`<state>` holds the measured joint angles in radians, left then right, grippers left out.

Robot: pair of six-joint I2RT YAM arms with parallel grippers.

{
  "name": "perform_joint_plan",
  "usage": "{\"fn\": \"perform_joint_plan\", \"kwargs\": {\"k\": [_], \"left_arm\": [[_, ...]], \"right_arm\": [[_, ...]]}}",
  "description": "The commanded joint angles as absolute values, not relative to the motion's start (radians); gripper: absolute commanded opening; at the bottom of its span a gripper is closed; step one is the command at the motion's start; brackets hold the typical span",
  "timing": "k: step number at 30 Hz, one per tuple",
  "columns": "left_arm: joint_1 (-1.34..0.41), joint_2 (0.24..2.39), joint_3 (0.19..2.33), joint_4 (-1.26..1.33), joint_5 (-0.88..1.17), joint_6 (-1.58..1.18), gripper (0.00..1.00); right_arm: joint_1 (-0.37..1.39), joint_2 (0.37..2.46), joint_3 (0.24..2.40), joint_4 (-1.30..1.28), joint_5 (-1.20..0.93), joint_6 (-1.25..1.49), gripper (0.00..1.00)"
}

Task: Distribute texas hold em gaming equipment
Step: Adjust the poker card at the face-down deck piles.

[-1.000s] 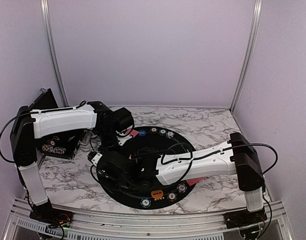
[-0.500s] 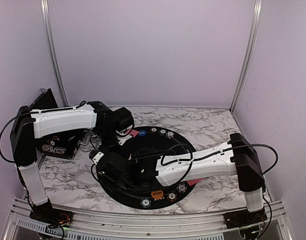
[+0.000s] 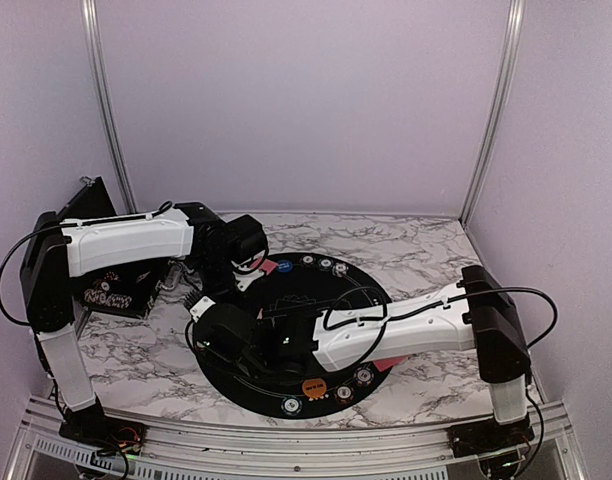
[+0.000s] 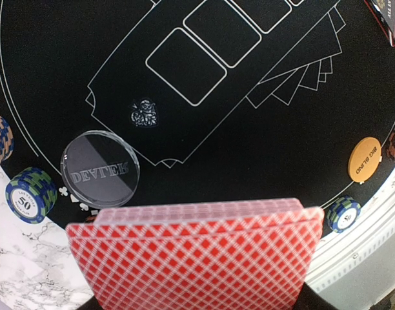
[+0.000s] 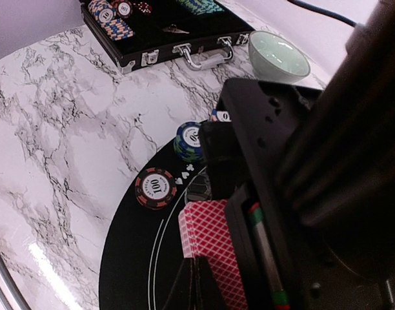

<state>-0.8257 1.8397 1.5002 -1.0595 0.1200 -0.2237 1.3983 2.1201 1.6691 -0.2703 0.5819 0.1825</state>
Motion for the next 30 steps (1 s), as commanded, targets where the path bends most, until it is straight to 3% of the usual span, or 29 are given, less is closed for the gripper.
{"fn": "perform_joint_plan", "kwargs": {"k": [1, 15, 23, 30], "left_arm": [[-0.826, 1.819, 1.496, -1.093, 0.126, -0.217, 0.58], [-0.825, 1.81, 1.489, -1.094, 0.105, -0.222, 0.58], [-0.825, 1.789, 1.475, -1.094, 0.094, -0.214, 0.58], [-0.825, 1.746, 1.447, -1.093, 0.068, -0.213, 0.58]], "right_arm": [[1.394, 2.064, 1.658, -0.251, 0.566, 0.184, 0.0], [1.366, 1.797, 1.427, -0.142, 0.267, 0.218, 0.05], [1.231, 1.565, 1.154, -0.048, 0.029, 0.371, 0.13], [1.044, 1.524, 0.991, 0.12, -0.303, 0.546, 0.21]]}}
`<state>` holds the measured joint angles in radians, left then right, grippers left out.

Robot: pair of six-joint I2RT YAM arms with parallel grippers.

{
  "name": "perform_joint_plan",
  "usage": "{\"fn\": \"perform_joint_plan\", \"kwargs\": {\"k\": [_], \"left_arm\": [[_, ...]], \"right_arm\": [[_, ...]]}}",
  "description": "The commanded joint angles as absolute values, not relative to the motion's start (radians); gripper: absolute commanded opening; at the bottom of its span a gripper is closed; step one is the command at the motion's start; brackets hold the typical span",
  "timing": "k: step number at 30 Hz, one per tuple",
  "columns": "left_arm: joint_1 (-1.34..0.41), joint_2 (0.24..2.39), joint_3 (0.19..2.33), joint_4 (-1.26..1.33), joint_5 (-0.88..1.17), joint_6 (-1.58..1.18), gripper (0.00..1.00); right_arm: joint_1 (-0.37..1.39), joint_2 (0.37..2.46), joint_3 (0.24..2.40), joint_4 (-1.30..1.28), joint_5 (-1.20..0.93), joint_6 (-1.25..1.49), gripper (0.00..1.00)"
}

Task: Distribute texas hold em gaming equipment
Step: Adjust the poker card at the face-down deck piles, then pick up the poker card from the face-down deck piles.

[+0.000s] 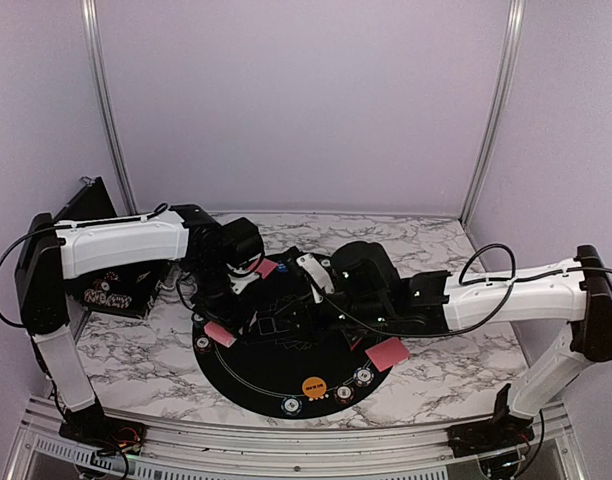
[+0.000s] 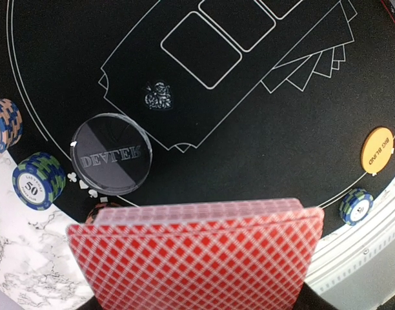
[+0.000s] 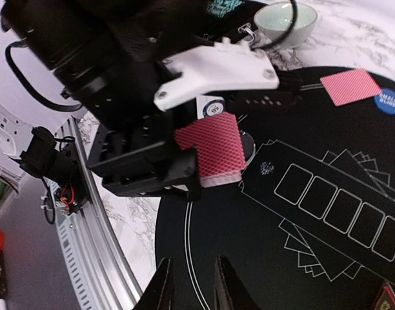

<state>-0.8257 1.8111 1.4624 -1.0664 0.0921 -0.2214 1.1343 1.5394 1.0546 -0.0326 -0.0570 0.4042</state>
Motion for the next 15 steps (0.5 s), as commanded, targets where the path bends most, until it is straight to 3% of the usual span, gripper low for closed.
{"fn": "perform_joint_plan", "kwargs": {"k": [1, 9, 15], "left_arm": [[-0.825, 1.738, 1.442, -1.092, 0.067, -0.213, 0.58], [-0.828, 1.688, 1.406, -1.084, 0.064, -0.19, 0.58], [-0.836, 1.669, 1.402, -1.086, 0.075, -0.164, 0.58]], "right_arm": [[1.018, 1.531, 0.972, 0.162, -0.354, 0.583, 0.23], [0.873, 1.692, 1.036, 0.261, -0.614, 0.747, 0.36], [0.81, 1.872, 1.144, 0.317, -0.851, 0.835, 0.4]]}}
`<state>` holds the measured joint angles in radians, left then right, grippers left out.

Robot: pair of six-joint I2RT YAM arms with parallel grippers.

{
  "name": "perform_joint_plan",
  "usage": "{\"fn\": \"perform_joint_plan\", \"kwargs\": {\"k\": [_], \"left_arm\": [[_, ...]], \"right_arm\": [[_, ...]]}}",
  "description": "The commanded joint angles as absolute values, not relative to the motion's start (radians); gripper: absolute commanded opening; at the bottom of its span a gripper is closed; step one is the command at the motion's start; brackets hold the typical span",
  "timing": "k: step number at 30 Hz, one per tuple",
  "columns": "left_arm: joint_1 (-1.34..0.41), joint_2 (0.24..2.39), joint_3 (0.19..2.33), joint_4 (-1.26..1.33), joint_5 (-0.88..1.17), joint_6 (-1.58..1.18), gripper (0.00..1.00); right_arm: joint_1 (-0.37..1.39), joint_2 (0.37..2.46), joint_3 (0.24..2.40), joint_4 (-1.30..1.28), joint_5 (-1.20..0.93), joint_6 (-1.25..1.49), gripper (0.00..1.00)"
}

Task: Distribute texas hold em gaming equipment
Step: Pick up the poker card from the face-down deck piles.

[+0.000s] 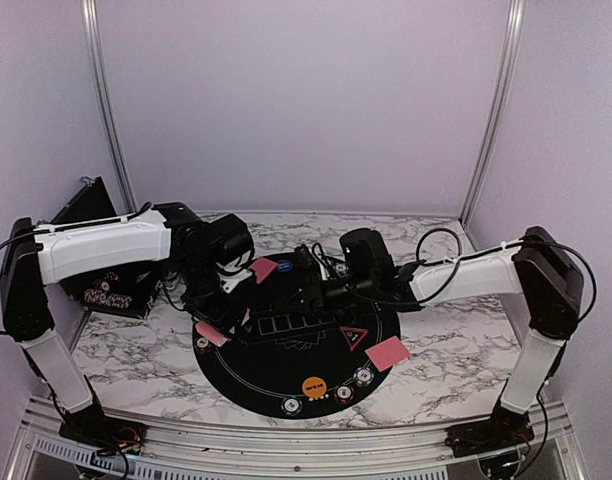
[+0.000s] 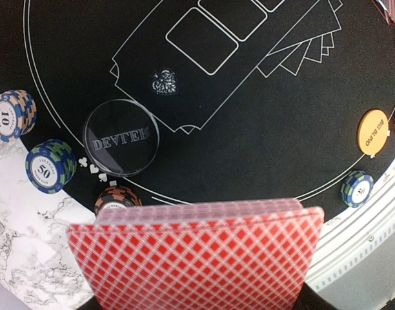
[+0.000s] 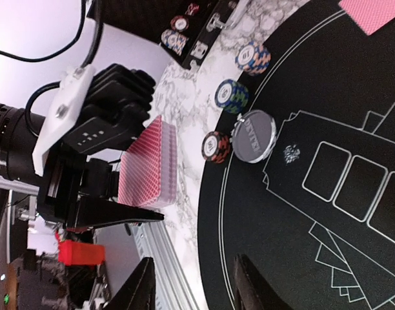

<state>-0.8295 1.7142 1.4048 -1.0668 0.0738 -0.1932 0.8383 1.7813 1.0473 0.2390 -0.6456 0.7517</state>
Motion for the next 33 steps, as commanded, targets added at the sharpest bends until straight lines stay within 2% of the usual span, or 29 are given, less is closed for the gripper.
{"fn": "perform_joint_plan", "kwargs": {"k": [1, 8, 17, 33], "left_arm": [[-0.837, 1.665, 1.402, -1.086, 0.08, -0.162, 0.58], [-0.861, 1.638, 1.389, -1.084, 0.087, -0.159, 0.58], [-0.903, 1.659, 1.403, -1.083, 0.085, -0.164, 0.58], [-0.928, 1.685, 1.44, -1.083, 0.107, -0.155, 0.58]], "right_arm": [[0.808, 1.895, 1.156, 0.33, -0.876, 0.849, 0.4], [0.805, 1.982, 1.178, 0.494, -0.958, 1.0, 0.43], [0.806, 1.996, 1.178, 0.549, -0.957, 1.056, 0.57], [0.854, 2.044, 1.216, 0.578, -0.963, 1.081, 0.64]]}}
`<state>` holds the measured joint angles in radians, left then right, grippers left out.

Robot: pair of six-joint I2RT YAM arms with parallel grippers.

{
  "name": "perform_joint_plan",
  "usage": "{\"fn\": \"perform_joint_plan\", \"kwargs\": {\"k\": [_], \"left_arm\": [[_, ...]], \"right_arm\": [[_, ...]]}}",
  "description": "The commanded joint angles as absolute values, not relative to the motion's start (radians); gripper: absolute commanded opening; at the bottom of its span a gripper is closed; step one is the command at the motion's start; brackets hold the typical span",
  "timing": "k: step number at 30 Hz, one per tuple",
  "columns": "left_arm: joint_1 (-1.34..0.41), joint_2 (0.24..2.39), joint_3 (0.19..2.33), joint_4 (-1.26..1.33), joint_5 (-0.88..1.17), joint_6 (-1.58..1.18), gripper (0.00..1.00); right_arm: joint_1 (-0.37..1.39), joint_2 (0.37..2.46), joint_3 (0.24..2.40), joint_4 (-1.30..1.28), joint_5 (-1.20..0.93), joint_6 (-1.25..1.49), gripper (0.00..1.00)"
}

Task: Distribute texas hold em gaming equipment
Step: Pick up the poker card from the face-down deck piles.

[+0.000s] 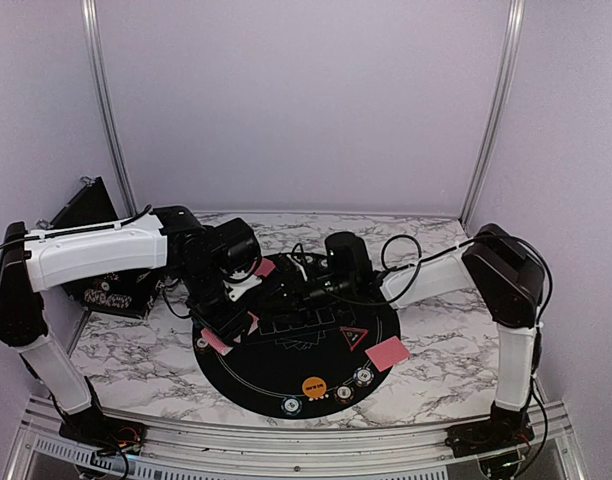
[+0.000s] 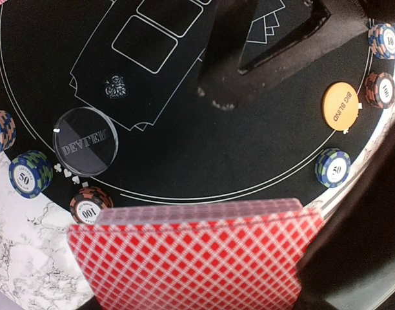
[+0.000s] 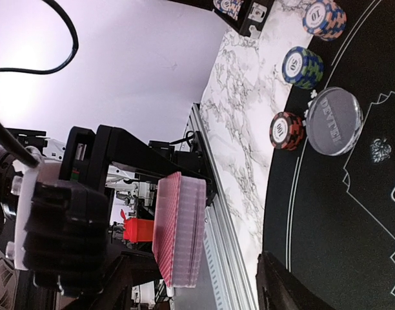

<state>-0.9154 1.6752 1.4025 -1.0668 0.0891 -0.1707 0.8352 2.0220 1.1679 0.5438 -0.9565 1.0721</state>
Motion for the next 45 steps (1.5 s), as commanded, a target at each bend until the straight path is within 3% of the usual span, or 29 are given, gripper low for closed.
{"fn": "perform_joint_plan", "kwargs": {"k": [1, 21, 45], "left_arm": [[-0.929, 1.686, 1.442, -1.083, 0.108, -0.155, 0.58], [-0.936, 1.692, 1.456, -1.082, 0.109, -0.141, 0.58], [-0.936, 1.679, 1.45, -1.082, 0.1, -0.141, 0.58]], "right_arm": [[0.856, 2.049, 1.218, 0.58, -0.962, 1.085, 0.64], [0.894, 2.123, 1.285, 0.598, -0.95, 1.127, 0.65], [0.862, 2.079, 1.244, 0.445, -0.88, 1.028, 0.63]]}}
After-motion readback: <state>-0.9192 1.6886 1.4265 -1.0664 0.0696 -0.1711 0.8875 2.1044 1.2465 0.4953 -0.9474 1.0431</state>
